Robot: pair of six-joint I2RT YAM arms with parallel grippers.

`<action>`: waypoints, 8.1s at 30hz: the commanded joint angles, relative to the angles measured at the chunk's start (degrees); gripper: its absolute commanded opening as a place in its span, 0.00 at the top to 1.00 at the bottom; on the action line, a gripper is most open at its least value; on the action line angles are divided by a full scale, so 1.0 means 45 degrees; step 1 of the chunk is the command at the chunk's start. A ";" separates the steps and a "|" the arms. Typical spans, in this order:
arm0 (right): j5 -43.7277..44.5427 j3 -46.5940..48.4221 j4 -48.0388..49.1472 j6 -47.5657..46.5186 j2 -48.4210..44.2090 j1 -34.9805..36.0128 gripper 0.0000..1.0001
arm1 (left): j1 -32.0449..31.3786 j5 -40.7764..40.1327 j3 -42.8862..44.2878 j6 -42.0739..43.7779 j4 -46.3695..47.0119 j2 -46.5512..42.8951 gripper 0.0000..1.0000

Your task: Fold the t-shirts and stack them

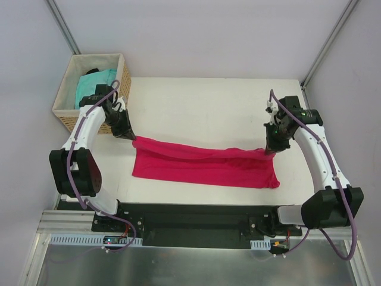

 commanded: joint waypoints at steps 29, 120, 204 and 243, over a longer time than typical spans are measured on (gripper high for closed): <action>-0.0268 -0.2920 -0.1827 0.1822 -0.0850 -0.0005 0.99 | 0.0900 -0.0992 -0.2163 -0.0422 -0.1949 -0.1027 1.00; 0.2995 -0.0715 0.0065 0.4789 0.1258 0.0484 0.64 | 0.0958 0.3341 -0.0364 -0.1729 0.2206 -0.2744 0.79; 0.2818 -0.1868 0.4131 0.4792 0.5342 0.2301 0.99 | -0.4569 -0.2340 -0.3121 -0.0207 0.2231 0.2274 1.00; -0.2332 1.2002 0.3051 0.2721 1.4289 0.1831 0.99 | -0.4452 0.1215 -0.2301 0.1278 -0.1500 0.1786 1.00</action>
